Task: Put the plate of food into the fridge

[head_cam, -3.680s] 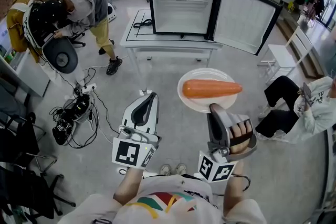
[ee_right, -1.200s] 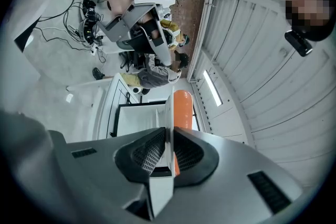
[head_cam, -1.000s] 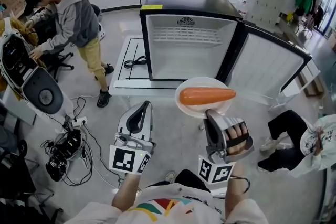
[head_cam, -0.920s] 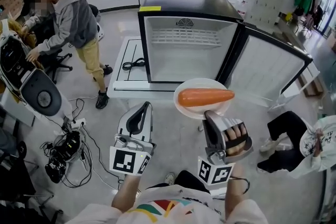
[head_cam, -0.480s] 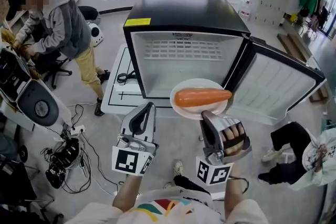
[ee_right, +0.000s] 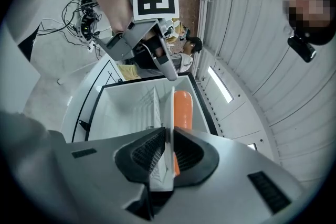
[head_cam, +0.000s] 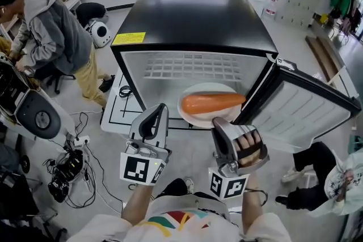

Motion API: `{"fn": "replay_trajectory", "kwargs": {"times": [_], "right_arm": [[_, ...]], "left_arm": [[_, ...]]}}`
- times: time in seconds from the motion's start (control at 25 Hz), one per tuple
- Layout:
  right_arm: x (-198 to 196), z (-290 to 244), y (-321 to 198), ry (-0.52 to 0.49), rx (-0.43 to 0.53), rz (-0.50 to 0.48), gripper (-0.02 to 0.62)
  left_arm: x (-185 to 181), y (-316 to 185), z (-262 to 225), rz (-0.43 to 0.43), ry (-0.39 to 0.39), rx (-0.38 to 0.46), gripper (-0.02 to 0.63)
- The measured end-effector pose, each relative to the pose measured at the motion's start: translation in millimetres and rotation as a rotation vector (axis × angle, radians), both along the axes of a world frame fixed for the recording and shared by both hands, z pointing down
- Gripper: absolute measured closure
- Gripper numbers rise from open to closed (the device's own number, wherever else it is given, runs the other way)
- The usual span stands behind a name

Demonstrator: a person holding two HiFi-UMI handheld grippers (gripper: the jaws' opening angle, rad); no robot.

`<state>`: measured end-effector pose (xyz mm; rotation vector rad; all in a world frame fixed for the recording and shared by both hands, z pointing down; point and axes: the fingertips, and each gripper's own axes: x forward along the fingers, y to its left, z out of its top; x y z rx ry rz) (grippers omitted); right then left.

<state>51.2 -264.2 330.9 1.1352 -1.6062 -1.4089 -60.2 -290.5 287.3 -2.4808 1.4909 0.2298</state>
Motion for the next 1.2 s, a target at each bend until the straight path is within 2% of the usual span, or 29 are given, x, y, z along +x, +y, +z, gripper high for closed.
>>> {"fn": "replay_trajectory", "kwargs": {"times": [0.36,0.72,0.96,1.2], "right_arm": [[-5,1,-43,0.020,-0.016,0.005,0.554],[-17,0,-82,0.050,-0.036,0.038,0.554],[-23,-1,-98,0.045,-0.020,0.055,0.554],[-22,5,-111,0.074,-0.044,0.061,0.554]], "left_arm": [[8,-49,-1,0.038,-0.005,-0.002,0.601],[-9,-85,2,0.054,0.019,-0.010,0.601],[-15,-98,8,0.056,0.017,-0.026,0.601],[-13,-105,11,0.075,0.016,-0.036,0.601]]}}
